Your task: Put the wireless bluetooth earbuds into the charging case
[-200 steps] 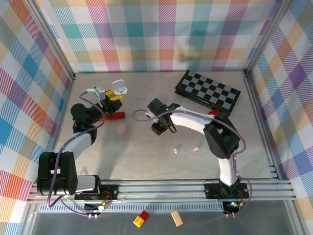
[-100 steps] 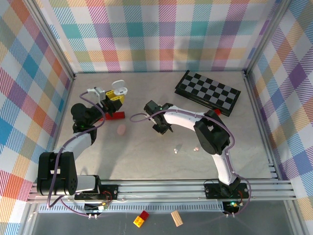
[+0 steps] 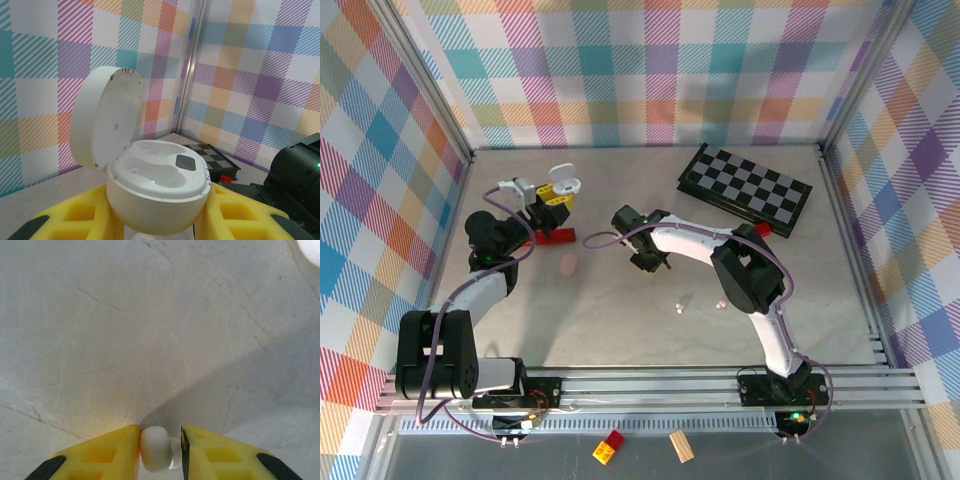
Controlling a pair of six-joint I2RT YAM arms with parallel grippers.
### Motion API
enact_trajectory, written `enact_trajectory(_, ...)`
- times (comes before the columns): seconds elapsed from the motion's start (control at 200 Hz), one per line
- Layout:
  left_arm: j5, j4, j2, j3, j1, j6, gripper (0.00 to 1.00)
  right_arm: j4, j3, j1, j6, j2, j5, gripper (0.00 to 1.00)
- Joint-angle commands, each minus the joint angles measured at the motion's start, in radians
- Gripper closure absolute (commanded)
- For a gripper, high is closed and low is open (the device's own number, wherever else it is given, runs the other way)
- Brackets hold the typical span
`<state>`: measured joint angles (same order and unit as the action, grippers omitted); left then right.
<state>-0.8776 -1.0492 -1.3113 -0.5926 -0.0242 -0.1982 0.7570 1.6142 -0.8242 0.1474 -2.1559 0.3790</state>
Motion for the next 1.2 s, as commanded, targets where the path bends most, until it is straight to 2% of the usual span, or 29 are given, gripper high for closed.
enact_trajectory(0.0, -0.016, -0.044, 0.013, -0.014, -0.014, -0.003, 0.67, 0.036, 0.026, -0.005, 0.009, -0.022, 0.009, 0.74)
enact_trajectory(0.075, -0.017, -0.044, 0.013, -0.013, -0.014, -0.002, 0.66, 0.042, 0.029, -0.004, 0.006, -0.025, 0.008, 0.78)
enact_trajectory(0.305, -0.021, -0.062, 0.015, -0.006, -0.013, -0.004, 0.67, 0.034, 0.022, 0.002, -0.016, 0.008, -0.025, 0.79)
enact_trajectory(0.475, -0.024, -0.084, 0.009, 0.000, -0.013, -0.018, 0.67, -0.012, -0.036, 0.038, -0.098, 0.124, -0.129, 0.79)
enact_trajectory(0.625, -0.027, -0.121, -0.007, 0.004, -0.001, -0.032, 0.67, -0.080, -0.134, 0.114, -0.196, 0.266, -0.307, 0.79)
enact_trajectory(0.79, -0.014, -0.097, 0.004, 0.004, 0.029, 0.007, 0.67, -0.141, -0.237, 0.235, -0.317, 0.385, -0.611, 0.79)
enact_trajectory(0.96, 0.037, 0.201, 0.097, -0.018, 0.112, 0.227, 0.67, -0.242, -0.334, 0.344, -0.436, 0.449, -0.879, 0.79)
enact_trajectory(1.04, 0.062, 0.336, 0.132, -0.034, 0.161, 0.323, 0.66, -0.299, -0.377, 0.378, -0.478, 0.467, -0.967, 0.79)
enact_trajectory(1.195, 0.070, 0.361, 0.135, -0.030, 0.212, 0.336, 0.66, -0.342, -0.421, 0.418, -0.516, 0.480, -1.068, 0.79)
